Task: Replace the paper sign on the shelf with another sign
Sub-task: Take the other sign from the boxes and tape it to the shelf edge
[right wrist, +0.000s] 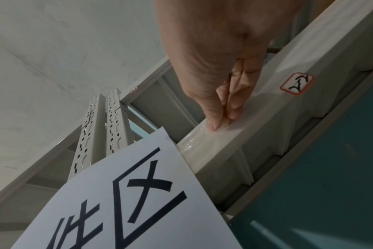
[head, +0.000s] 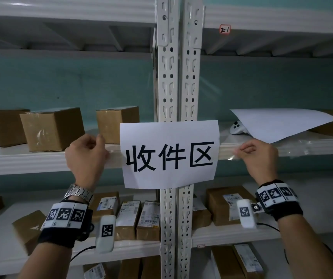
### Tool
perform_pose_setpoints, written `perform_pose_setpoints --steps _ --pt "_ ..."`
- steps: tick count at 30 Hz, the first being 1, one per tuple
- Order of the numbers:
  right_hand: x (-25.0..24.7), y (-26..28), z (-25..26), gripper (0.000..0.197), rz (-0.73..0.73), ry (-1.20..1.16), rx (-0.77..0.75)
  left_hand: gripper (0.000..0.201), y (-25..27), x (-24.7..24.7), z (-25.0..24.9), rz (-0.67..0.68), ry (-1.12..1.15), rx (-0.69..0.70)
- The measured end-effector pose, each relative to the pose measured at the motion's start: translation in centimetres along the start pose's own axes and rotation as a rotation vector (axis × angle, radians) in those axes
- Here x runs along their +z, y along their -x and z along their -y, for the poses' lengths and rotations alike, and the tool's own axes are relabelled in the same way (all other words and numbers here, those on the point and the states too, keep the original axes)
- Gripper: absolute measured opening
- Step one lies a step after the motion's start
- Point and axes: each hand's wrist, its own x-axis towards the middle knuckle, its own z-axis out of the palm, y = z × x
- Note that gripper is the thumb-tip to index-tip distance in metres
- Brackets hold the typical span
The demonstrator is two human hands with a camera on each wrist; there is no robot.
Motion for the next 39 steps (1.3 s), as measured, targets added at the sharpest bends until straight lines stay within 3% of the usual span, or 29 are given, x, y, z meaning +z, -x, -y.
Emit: perform_pose_setpoints --steps 8,17,20,24,28,34,39 --pt "0.3 0.3 0.1 0.016 -0.048 0.018 -0.049 0.032 0.1 -0.4 -0.1 0.003 -0.008 0.023" --pt "-0.1 0.8 -0.2 0.019 -0.149 0.04 0.01 0.032 0.2 -0.3 -0.3 0.025 -0.025 0.006" --pt "-0.2 1.5 -0.4 0.04 -0.182 0.013 0.054 0.029 0.1 -0.2 -0.3 0.043 -0.028 -0.015" --pt "0.8 1.7 0.1 0.073 -0.116 0.085 0.066 0.028 0.0 -0.1 -0.1 0.049 -0.05 -0.006" --pt "1.5 1.5 0.6 0.085 -0.086 0.167 0.07 0.027 0.0 -0.2 -0.2 0.048 -0.061 0.003" --pt "0.8 0.4 -1.1 0.057 -0.061 0.058 0.113 0.026 0.4 -0.8 -0.2 0.066 -0.02 -0.001" --pt "1.2 0.8 -1.9 0.034 -0.078 -0.007 0.064 0.025 0.7 -0.8 -0.3 0.045 0.014 -0.007"
